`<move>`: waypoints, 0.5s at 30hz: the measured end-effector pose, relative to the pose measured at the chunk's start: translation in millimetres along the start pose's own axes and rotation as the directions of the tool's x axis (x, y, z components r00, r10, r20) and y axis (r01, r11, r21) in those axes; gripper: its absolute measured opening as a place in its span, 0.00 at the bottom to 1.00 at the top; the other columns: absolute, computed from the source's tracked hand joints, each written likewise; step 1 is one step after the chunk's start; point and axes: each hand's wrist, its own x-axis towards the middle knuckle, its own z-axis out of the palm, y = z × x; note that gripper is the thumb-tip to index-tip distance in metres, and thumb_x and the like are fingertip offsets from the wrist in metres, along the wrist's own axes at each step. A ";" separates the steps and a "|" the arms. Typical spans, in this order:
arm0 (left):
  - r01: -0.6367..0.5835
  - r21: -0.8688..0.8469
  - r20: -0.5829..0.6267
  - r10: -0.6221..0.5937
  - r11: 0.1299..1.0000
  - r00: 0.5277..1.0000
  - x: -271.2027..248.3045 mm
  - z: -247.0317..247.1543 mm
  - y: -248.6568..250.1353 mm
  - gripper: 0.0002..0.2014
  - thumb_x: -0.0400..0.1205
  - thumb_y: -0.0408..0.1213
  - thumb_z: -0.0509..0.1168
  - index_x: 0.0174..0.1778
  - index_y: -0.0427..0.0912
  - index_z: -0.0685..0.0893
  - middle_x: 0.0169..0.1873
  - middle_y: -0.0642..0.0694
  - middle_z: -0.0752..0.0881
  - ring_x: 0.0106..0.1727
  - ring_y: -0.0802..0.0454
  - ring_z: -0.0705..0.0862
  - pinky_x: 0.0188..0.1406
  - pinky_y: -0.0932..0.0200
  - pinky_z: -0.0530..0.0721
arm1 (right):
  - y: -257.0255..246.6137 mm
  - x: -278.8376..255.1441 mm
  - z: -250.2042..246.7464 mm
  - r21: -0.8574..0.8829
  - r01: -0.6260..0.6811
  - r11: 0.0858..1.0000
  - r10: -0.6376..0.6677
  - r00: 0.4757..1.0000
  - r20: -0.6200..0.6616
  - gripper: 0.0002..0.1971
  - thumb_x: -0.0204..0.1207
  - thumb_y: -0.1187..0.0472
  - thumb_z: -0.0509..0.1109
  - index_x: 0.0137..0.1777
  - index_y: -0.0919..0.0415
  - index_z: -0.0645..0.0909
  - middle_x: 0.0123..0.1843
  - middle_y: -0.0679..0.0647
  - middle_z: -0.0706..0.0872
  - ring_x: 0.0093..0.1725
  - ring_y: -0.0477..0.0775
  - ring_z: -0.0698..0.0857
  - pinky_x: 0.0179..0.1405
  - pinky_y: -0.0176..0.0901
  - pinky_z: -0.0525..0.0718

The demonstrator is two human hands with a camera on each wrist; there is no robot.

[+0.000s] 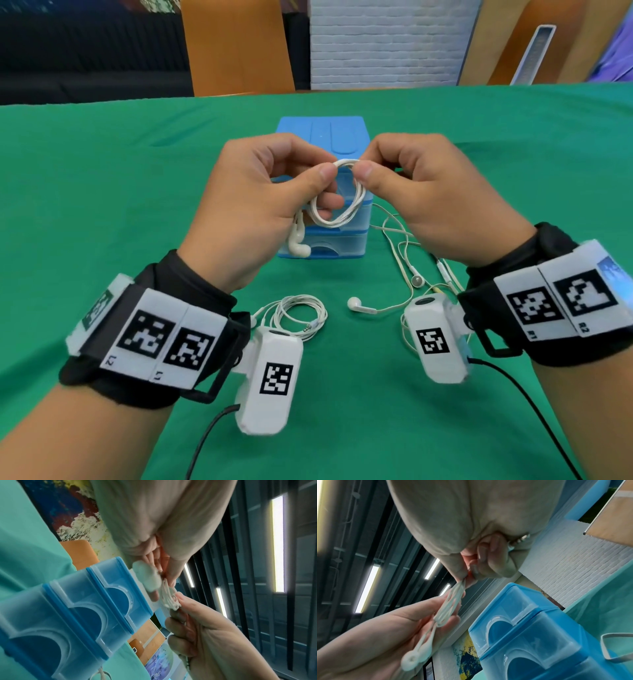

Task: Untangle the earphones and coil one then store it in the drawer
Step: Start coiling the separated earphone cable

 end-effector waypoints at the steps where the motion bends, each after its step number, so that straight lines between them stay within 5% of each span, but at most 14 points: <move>1: 0.009 0.004 0.001 -0.009 1.000 1.000 -0.3 0.5 -0.1 0.02 0.82 0.26 0.70 0.48 0.30 0.88 0.37 0.36 0.90 0.35 0.47 0.92 0.39 0.51 0.92 | 0.1 -0.4 -1.0 0.014 -0.004 1.000 0.003 1.000 0.013 0.14 0.83 0.54 0.67 0.40 0.64 0.82 0.30 0.57 0.74 0.32 0.53 0.70 0.34 0.50 0.72; 4: 0.017 0.016 -0.014 -0.017 1.000 1.000 -0.7 1.8 0.1 0.03 0.83 0.25 0.70 0.49 0.28 0.87 0.38 0.34 0.90 0.36 0.46 0.93 0.40 0.47 0.93 | 3.6 -1.6 -5.5 0.091 -0.036 0.995 0.029 0.997 0.071 0.14 0.85 0.60 0.67 0.40 0.68 0.81 0.24 0.42 0.68 0.25 0.42 0.64 0.26 0.37 0.63; 7: -0.004 0.033 -0.042 0.006 0.999 0.999 -0.8 1.4 2.3 0.02 0.83 0.26 0.70 0.48 0.30 0.87 0.39 0.34 0.90 0.38 0.45 0.94 0.40 0.35 0.92 | 10.3 -2.0 -9.8 0.112 -0.032 0.993 0.017 0.991 0.133 0.11 0.85 0.61 0.67 0.41 0.61 0.84 0.29 0.46 0.76 0.28 0.46 0.71 0.28 0.45 0.70; 11: 0.015 0.028 -0.056 -0.013 0.999 0.998 -3.4 3.4 4.5 0.02 0.84 0.28 0.70 0.47 0.34 0.87 0.37 0.38 0.90 0.39 0.43 0.94 0.34 0.14 0.82 | 17.3 -1.5 -11.1 -0.181 0.002 0.984 0.017 0.994 0.107 0.06 0.81 0.57 0.73 0.44 0.45 0.87 0.41 0.47 0.81 0.38 0.41 0.77 0.42 0.35 0.73; 13: 0.012 0.019 -0.063 -0.010 1.000 0.998 -4.9 6.4 4.5 0.02 0.84 0.28 0.70 0.48 0.33 0.87 0.37 0.36 0.90 0.40 0.42 0.94 0.33 0.14 0.82 | 14.8 -1.4 -7.2 -0.094 -0.054 0.994 0.064 0.993 0.103 0.05 0.80 0.61 0.74 0.45 0.53 0.90 0.39 0.54 0.86 0.33 0.46 0.81 0.39 0.40 0.77; 15: -0.002 0.029 -0.073 0.004 1.000 0.997 -5.4 8.4 3.1 0.03 0.83 0.29 0.71 0.48 0.32 0.87 0.38 0.38 0.91 0.40 0.32 0.92 0.31 0.15 0.81 | 9.4 -1.7 -0.9 0.188 -0.150 0.971 0.129 0.985 0.118 0.05 0.80 0.68 0.73 0.48 0.65 0.90 0.40 0.66 0.90 0.34 0.50 0.86 0.38 0.42 0.84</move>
